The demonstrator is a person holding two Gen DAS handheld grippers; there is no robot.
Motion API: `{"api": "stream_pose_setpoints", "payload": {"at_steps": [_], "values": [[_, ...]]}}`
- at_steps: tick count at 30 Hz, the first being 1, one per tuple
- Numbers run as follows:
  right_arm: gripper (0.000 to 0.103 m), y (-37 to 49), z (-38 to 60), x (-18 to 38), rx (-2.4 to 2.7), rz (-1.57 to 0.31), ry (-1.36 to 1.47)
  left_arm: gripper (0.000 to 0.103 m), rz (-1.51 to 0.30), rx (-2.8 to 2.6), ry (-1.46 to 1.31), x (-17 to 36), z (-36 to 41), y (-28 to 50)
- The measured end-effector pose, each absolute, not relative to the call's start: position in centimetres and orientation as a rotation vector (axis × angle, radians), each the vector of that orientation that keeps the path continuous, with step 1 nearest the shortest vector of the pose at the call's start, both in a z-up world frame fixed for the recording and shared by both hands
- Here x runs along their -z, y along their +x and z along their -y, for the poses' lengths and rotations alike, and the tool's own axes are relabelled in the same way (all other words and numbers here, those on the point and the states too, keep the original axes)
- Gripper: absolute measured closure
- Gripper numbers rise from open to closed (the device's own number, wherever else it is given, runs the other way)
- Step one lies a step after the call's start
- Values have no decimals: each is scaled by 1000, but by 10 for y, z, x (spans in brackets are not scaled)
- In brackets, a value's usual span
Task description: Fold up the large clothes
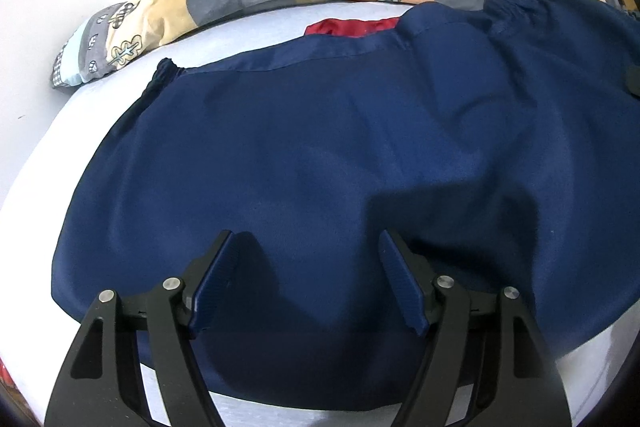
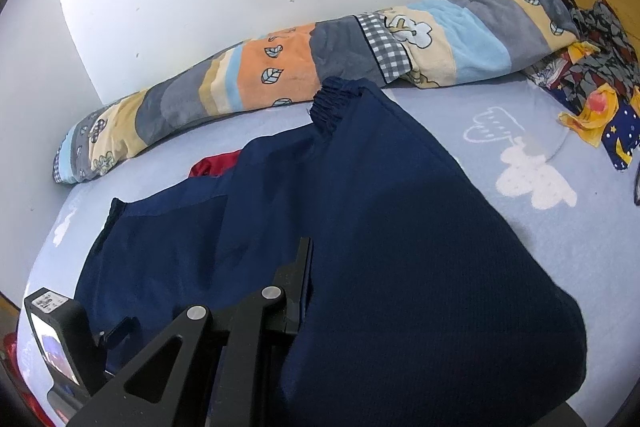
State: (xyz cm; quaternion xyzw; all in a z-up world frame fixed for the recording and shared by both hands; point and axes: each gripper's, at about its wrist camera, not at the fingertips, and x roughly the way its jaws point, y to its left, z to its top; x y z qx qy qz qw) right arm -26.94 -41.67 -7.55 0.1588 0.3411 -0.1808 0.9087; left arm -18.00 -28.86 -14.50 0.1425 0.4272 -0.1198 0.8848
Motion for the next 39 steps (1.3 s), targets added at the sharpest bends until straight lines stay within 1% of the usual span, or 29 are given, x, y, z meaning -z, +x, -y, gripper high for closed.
{"api": "stream_pose_setpoints", "payload": {"at_steps": [4,6,11,20,25,30,33,36,39], "values": [[87,-270,417,71,369,-692,338,30,-861,256,257,131,278,-180],[87,-270,415,70,370,-684,342,30,-845,238,282,130,273,-179],[87,-267,405,65,376,-673,325,30,-897,222,233,129,247,-170],[87,-253,369,46,378,-644,274,30,-859,183,192,108,195,-164],[87,-237,343,39,417,-648,331,30,-835,88,96,89,133,-148],[87,-200,278,29,406,-664,226,30,-835,-57,17,78,54,-132],[86,-175,223,41,385,-679,117,30,-854,-119,-39,79,17,-126],[86,-152,158,75,350,-716,-39,30,-871,-165,-95,83,-10,-121],[85,-135,96,134,289,-805,-216,30,-887,-168,-113,87,-20,-117]]}}
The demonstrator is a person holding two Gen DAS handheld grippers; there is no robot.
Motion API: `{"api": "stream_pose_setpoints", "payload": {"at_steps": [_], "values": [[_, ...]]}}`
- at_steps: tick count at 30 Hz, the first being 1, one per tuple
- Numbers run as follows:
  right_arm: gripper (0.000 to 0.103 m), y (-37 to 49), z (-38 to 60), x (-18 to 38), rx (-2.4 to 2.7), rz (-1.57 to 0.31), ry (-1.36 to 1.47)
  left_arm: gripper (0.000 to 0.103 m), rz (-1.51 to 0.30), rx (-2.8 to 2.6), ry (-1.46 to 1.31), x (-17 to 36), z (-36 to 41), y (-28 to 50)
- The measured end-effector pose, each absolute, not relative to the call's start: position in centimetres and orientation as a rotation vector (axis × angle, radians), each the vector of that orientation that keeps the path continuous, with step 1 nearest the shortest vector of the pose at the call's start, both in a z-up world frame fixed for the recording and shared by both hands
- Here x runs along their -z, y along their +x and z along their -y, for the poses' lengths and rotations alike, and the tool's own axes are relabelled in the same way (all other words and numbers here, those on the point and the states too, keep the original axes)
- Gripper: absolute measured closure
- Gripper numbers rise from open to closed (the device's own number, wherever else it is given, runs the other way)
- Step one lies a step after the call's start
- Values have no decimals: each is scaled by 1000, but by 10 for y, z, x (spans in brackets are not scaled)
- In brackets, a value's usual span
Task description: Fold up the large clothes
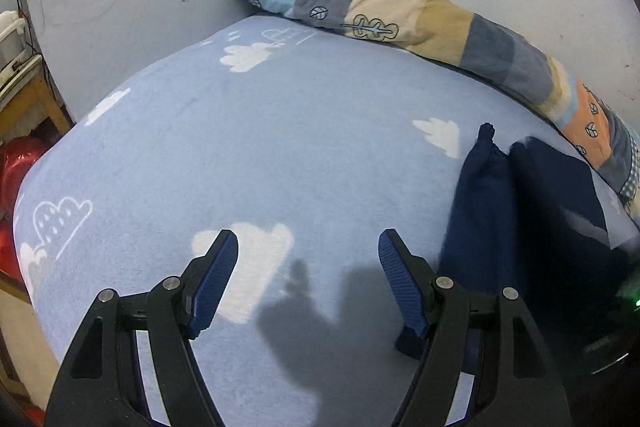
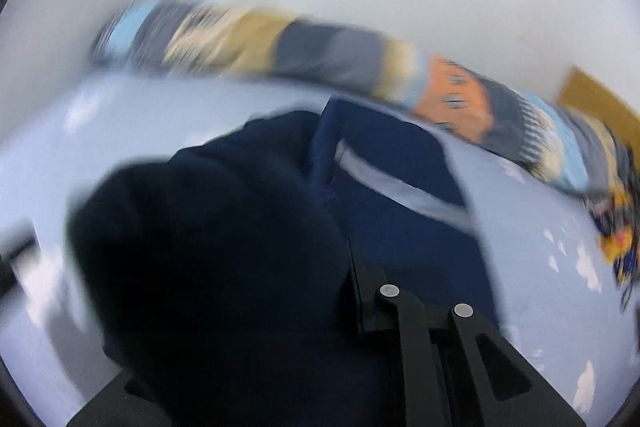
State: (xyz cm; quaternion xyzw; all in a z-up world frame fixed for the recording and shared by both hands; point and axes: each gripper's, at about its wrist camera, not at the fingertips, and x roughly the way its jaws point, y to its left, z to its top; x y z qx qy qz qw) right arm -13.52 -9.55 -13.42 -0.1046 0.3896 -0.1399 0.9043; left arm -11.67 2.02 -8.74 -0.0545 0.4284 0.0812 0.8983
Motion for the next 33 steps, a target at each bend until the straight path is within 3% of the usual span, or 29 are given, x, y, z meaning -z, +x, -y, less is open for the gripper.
{"api": "stream_pose_setpoints", "payload": {"at_steps": [4,10,13,16,18,23,29,33], "values": [[85,-136,67,172,294,-819,-357,30,-896,-132,-116,89,-21,-118],[86,-147,60,134,285,-733,-311,30,-885,-120,-135,84,-29,-120],[86,-142,40,147,250,-742,-372,30,-894,-121,-140,85,-33,-121],[77,-132,26,186,223,-853,-450,30,-896,-136,-146,85,-41,-122],[72,-137,23,185,231,-832,-478,30,-900,-133,-166,85,-45,-122],[62,-162,29,161,69,-859,-439,30,-876,-151,-191,81,-53,-122],[62,-230,99,88,-218,-781,-69,31,-867,-114,-216,77,-50,-127],[63,-249,167,58,-87,-706,24,31,-837,-20,-197,70,-29,-130]]}}
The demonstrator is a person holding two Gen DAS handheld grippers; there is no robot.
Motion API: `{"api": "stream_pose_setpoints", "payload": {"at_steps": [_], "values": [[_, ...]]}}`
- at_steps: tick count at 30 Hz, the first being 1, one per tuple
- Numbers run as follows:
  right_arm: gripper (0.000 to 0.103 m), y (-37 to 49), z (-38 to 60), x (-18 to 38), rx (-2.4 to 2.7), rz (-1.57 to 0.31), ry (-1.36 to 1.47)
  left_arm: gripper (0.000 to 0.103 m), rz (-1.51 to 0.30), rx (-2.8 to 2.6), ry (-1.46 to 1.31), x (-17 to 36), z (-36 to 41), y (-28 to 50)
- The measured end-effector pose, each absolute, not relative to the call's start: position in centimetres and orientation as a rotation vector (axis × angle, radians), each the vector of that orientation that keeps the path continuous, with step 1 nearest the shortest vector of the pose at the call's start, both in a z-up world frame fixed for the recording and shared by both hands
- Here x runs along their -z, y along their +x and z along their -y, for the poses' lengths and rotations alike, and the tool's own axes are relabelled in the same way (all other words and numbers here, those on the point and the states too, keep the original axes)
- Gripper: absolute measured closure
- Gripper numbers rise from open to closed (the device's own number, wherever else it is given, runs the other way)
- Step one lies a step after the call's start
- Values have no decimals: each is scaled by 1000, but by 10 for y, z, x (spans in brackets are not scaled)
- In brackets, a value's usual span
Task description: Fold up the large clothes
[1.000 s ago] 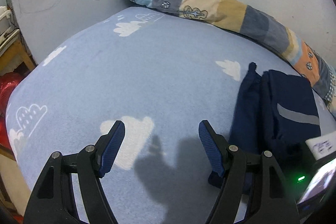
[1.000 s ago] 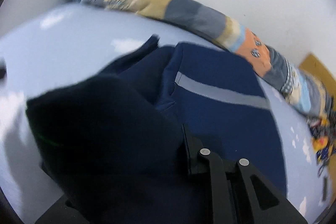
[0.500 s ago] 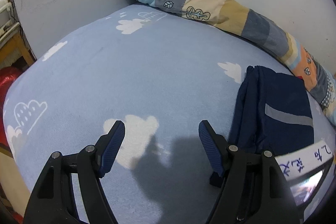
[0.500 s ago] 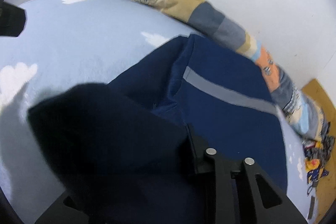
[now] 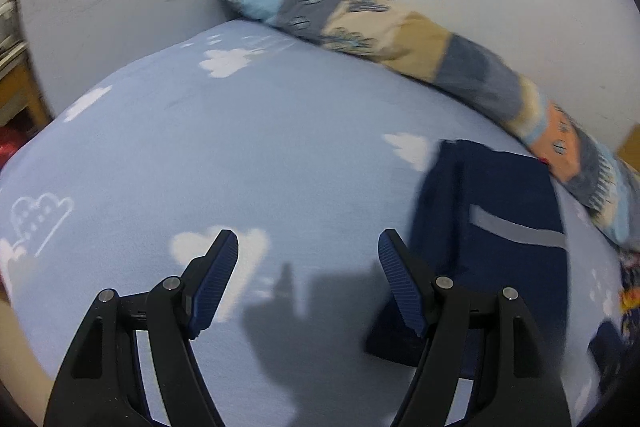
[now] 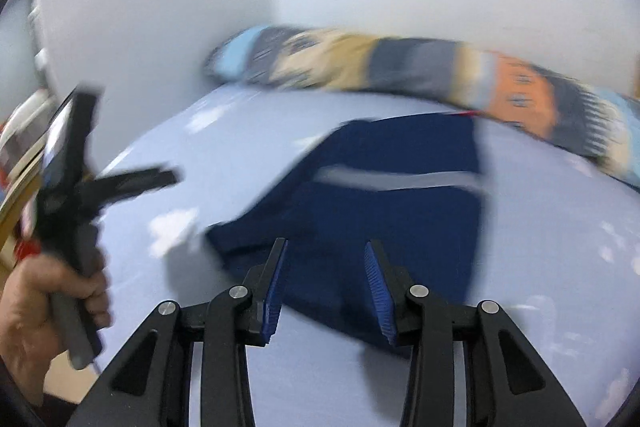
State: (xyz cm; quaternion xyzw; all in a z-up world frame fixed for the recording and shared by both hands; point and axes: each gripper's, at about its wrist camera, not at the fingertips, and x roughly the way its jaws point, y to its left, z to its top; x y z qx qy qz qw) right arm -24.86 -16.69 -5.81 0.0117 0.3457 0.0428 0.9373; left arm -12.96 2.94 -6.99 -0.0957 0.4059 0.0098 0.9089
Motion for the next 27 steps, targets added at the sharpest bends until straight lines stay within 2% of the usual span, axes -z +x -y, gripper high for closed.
{"api": "stream_pose_setpoints", "payload": {"at_steps": [1,2,3,4,8,13,18,22,24,27], "values": [[64,-250,188,57,-38,-700,39,31,-827,11,-183,67,-22,-130],[74,-250,201,58,-1,-703,49,31,-820,37,-170,65,-15,-130],[90,-248,217,63,43,-717,72,31,-809,86,-149,63,-3,-131],[93,-247,229,70,54,-730,108,31,-806,122,-132,62,5,-132],[94,-240,244,112,0,-790,209,31,-787,238,-36,62,47,-137],[94,-213,224,167,-7,-951,114,30,-868,322,77,86,91,-133],[93,-212,224,150,-13,-942,137,30,-915,293,136,104,104,-126],[90,-209,240,108,13,-812,169,30,-962,208,130,116,103,-114],[86,-200,241,116,3,-860,147,24,-997,143,179,128,104,-109],[86,-189,232,154,12,-1011,106,19,-1005,118,210,135,105,-108]]}}
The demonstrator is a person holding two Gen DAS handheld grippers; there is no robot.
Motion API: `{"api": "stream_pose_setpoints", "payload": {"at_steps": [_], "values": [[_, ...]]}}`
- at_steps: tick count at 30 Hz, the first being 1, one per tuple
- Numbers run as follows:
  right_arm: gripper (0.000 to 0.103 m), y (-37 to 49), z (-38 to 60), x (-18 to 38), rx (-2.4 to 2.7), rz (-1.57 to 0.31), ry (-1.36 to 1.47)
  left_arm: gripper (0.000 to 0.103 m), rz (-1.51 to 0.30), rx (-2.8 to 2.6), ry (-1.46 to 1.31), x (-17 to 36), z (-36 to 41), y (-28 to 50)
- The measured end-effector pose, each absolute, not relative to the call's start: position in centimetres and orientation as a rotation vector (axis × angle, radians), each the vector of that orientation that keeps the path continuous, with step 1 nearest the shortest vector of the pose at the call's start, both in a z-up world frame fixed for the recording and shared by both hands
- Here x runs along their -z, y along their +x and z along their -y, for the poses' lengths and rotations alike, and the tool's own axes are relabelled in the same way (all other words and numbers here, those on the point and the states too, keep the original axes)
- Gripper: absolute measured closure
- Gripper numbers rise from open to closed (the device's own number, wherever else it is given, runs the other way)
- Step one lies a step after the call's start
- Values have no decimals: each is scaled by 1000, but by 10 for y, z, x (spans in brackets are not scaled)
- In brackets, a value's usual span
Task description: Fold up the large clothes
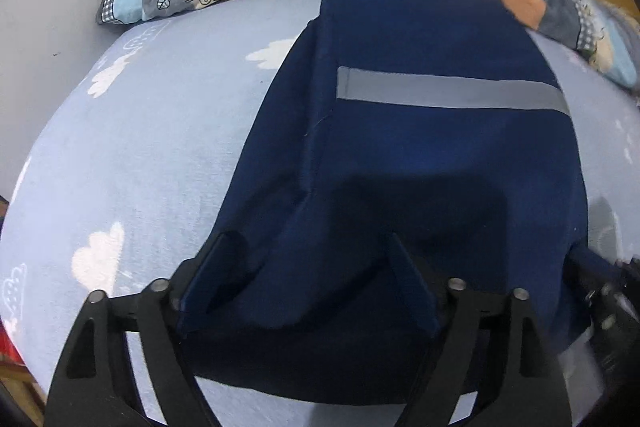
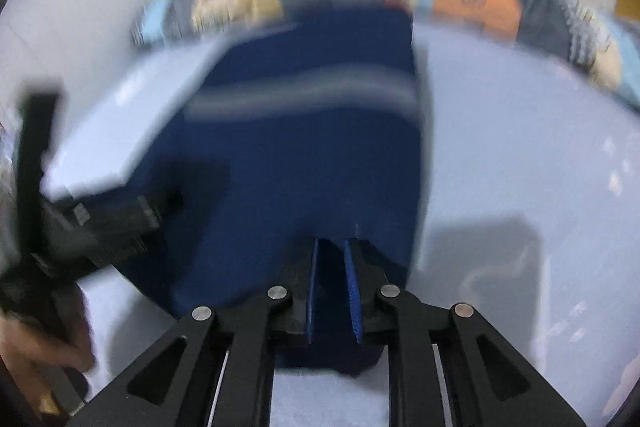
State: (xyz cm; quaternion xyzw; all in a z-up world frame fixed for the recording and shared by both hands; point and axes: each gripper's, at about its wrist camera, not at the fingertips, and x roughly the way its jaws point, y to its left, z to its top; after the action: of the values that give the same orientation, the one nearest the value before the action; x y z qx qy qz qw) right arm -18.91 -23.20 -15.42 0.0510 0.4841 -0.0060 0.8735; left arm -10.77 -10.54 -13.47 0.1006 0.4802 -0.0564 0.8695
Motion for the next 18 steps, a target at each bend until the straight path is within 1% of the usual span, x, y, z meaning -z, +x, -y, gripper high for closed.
{"api": "stream_pose_setpoints", "payload": {"at_steps": [4,11,18], "values": [[86,-193,215,148,49,-1003,-7,19,-1004,103,192,133,104,-111],[86,-196,215,149,49,-1001,-3,19,-995,100,200,135,106,-110],[86,-196,206,154,67,-996,-60,19,-992,101,204,135,106,-110]]}}
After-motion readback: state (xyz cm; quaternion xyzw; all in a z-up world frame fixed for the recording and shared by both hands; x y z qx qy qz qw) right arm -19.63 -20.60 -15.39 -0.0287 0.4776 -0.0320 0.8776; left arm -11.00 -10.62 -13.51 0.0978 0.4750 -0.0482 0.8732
